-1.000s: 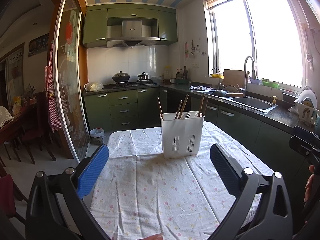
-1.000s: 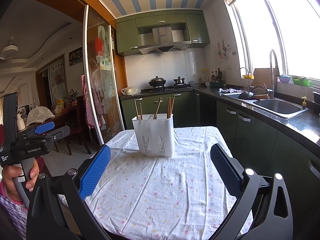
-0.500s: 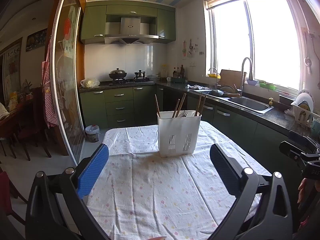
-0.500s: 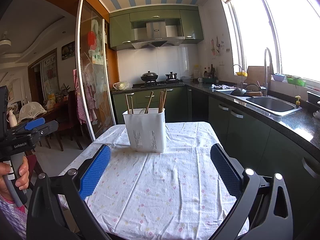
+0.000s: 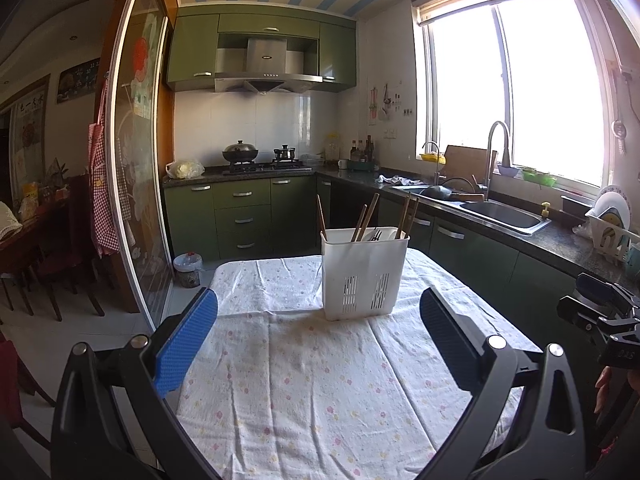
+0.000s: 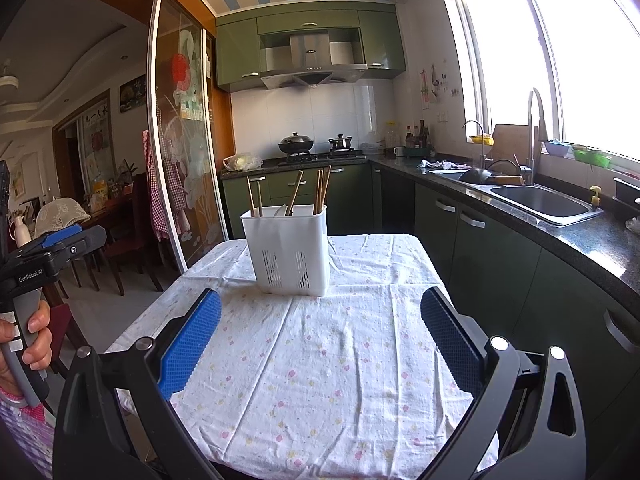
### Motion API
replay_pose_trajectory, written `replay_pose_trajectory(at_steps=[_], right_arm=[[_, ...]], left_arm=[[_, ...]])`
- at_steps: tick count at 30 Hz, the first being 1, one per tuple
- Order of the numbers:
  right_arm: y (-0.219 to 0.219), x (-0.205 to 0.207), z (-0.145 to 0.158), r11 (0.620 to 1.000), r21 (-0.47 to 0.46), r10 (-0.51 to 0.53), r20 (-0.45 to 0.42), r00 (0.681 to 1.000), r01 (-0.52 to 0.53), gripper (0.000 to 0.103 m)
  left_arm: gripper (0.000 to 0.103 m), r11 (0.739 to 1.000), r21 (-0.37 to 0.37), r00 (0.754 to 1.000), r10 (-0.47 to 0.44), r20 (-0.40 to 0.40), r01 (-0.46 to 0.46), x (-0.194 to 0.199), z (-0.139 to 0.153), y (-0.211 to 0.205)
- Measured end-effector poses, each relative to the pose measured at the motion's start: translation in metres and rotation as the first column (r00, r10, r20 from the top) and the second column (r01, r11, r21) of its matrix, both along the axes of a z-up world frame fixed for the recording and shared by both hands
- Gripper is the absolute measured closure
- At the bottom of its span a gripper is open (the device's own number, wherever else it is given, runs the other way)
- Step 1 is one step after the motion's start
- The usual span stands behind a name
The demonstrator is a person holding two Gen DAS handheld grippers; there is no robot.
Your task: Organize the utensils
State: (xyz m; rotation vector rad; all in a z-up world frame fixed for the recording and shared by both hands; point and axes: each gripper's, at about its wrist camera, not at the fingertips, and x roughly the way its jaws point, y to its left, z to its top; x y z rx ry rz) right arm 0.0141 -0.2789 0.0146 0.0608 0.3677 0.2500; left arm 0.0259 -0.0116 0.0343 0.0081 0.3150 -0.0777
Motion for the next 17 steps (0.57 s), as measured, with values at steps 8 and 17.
replay_pose_trajectory(at_steps=[8,17], right_arm=[[0.0004,-0.0006,0.0,1.0,0.0,-0.001,0.0,1.0,0.001,0.005],[0.0007,-0.0007,-0.0003,1.0,-0.001,-0.001,0.0,1.0,0.001,0.005]], left_arm=[[0.007,1.0,0.018,1.0,0.004,-0.001,-0.004,-0.0006,0.0019,-0.0024],[0.007,1.0,0.026,1.0,0.002,-0.016,-0.001,0.0007,0.0021,-0.0064]])
